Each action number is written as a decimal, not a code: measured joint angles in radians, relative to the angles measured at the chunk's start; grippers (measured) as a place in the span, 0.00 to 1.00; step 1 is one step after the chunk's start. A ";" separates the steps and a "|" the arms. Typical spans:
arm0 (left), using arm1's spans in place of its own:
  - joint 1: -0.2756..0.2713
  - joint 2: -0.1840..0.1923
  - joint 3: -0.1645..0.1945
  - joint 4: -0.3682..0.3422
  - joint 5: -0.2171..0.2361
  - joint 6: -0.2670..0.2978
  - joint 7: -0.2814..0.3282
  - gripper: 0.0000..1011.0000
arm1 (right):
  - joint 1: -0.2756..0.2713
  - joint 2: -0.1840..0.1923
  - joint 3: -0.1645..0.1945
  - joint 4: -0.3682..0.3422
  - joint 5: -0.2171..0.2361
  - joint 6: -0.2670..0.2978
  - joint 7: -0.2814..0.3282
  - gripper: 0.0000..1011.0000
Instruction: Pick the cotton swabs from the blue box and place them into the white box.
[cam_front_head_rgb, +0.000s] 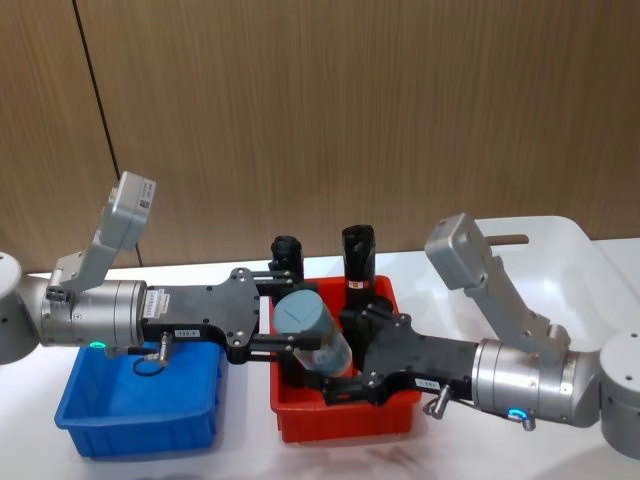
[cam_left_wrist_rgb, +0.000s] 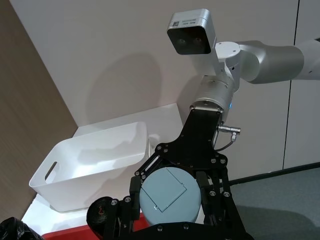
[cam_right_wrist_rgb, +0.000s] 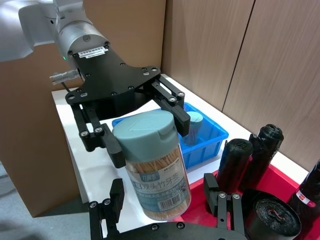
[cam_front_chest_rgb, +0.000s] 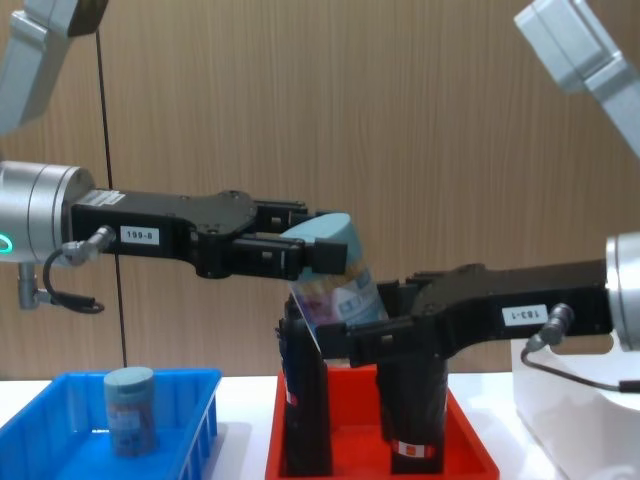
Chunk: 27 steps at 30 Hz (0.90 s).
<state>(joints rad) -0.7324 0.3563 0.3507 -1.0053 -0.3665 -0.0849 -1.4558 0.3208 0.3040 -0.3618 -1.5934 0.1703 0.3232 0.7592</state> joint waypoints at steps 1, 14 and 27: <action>0.000 0.000 0.000 0.000 0.000 0.000 0.000 0.66 | 0.002 -0.002 -0.002 0.002 -0.002 0.000 -0.001 0.99; 0.000 0.000 0.000 0.000 0.000 0.000 0.000 0.66 | 0.025 -0.018 -0.018 0.023 -0.017 0.000 -0.007 0.99; 0.000 0.000 0.000 0.000 0.000 0.000 0.000 0.66 | 0.032 -0.021 -0.030 0.027 -0.020 0.000 -0.012 0.73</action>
<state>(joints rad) -0.7324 0.3562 0.3506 -1.0053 -0.3665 -0.0849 -1.4555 0.3529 0.2834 -0.3916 -1.5668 0.1505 0.3230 0.7476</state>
